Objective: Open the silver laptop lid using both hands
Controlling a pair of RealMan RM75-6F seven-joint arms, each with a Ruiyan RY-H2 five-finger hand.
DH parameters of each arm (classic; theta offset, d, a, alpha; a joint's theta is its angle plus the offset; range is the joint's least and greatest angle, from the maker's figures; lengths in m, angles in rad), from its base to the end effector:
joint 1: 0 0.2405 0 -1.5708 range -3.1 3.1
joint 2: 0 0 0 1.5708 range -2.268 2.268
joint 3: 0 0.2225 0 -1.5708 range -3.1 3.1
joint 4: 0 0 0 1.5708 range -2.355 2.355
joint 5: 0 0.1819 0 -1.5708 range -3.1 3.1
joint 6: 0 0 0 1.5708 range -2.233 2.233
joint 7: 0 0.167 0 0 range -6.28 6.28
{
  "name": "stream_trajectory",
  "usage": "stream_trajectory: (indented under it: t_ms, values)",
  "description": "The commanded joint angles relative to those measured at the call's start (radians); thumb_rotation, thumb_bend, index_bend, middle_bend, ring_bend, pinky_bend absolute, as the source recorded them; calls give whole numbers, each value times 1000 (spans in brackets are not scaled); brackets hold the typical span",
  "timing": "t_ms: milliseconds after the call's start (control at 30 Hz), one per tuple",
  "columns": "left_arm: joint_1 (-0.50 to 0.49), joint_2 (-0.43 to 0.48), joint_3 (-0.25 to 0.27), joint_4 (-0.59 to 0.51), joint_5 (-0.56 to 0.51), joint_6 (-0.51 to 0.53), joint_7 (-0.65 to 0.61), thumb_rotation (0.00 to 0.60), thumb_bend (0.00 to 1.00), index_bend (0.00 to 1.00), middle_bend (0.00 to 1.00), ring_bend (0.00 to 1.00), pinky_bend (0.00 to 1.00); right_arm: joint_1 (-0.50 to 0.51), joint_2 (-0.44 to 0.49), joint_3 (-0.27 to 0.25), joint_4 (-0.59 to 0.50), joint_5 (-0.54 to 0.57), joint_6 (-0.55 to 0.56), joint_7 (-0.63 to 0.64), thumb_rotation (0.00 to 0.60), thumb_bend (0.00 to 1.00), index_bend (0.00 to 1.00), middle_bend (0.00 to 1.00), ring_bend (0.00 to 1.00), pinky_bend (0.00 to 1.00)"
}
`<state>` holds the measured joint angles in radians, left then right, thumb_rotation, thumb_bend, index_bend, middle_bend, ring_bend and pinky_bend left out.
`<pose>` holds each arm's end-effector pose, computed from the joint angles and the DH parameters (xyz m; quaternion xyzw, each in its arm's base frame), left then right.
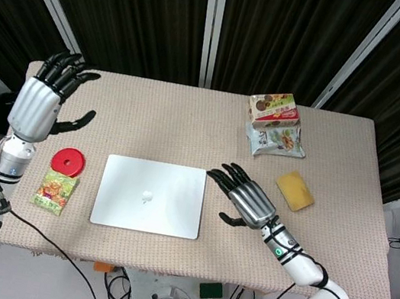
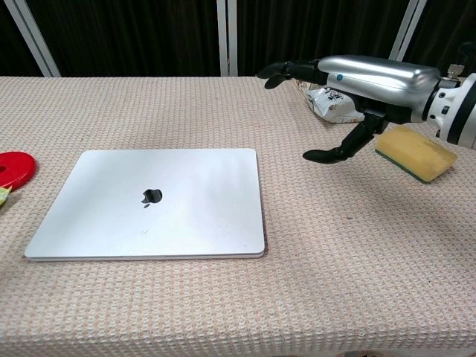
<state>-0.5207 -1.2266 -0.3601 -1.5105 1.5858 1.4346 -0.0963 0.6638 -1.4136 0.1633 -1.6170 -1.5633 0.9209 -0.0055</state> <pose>-0.1158 0.3279 0.1937 -0.5972 -0.2006 -0.6214 0.4657 -0.0863 -0.2924 0.0193 0.7824 -0.3470 0.4416 0.2693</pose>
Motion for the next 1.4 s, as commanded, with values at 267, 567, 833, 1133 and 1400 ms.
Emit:
stream_trajectory:
  t_ms: [267,567,833,1133,1400]
  values:
    - [7,0,38,28,-56,-25,-29,600,223,250,211,105,105,1,9,-32,7,27,11,11,600,270,0,65,0,0]
    - [100,49,142,53,-146,-87,-26,600,223,253,211,105,106,-186,191,-145,-51,-5,237,35,600,269,0,65,0,0]
    - [150,68,288,-60,-76,-143,63,600,223,253,210,105,106,-322,301,-164,-33,-20,444,110,600,269,0,65,0,0]
    - [66,-37,350,-130,59,-262,191,600,223,245,196,106,106,-375,347,-146,-69,-69,555,131,600,269,0,65,0,0]
    - [-7,-186,379,-76,76,-387,235,600,206,230,181,105,105,-366,325,-132,-62,-64,526,133,600,270,0,65,0,0]
